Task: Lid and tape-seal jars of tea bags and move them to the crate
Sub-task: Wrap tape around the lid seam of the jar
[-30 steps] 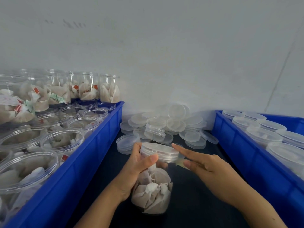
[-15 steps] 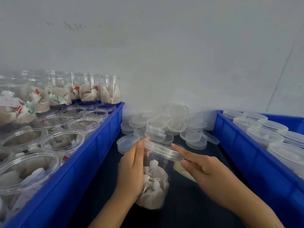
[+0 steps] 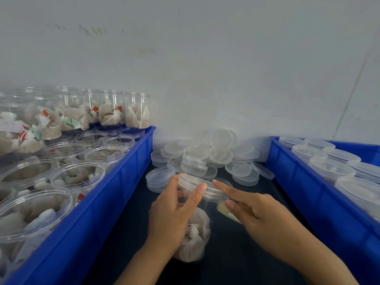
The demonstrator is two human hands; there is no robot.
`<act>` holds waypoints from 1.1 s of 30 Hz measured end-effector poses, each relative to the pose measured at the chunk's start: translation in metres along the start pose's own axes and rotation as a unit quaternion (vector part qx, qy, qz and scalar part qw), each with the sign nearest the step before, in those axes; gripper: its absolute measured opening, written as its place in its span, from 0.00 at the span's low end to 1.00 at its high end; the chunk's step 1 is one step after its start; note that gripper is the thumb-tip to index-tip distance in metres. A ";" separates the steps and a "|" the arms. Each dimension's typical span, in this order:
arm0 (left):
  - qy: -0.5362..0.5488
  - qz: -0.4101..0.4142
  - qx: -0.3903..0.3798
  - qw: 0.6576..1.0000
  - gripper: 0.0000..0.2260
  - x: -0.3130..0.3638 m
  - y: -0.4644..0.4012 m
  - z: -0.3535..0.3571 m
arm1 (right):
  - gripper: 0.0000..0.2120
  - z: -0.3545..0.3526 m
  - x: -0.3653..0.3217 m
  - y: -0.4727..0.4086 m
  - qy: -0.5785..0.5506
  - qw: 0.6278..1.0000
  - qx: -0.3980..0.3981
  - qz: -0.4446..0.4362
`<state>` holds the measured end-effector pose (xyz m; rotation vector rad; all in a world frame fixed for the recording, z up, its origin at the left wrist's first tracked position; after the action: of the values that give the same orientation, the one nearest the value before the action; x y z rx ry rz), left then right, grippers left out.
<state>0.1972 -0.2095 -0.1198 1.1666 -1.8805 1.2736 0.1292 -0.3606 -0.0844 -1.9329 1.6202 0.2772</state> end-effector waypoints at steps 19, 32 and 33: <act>-0.028 -0.037 -0.029 0.998 0.36 -0.002 -0.002 0.005 | 0.19 -0.004 -0.009 0.003 0.052 0.999 0.008 -0.012; 0.139 -0.045 -0.066 0.987 0.30 -0.005 -0.009 0.008 | 0.24 -0.012 -0.007 0.002 0.121 0.990 0.059 0.026; 0.154 -0.048 -0.069 0.984 0.30 -0.006 -0.009 0.008 | 0.22 -0.013 -0.007 0.002 0.119 0.990 0.062 0.029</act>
<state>0.2081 -0.2168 -0.1235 0.9170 -1.6366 1.1746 0.1234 -0.3625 -0.0712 -1.8835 1.8023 -0.0345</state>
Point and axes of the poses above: each hand's wrist, its own y-axis away from the middle knuckle, its own z-axis out of the palm, x = y × z, the point moved 9 cm from there along -y, towards the middle knuckle, and after that the axes turned 10 degrees about -y, right-handed, at the moved point
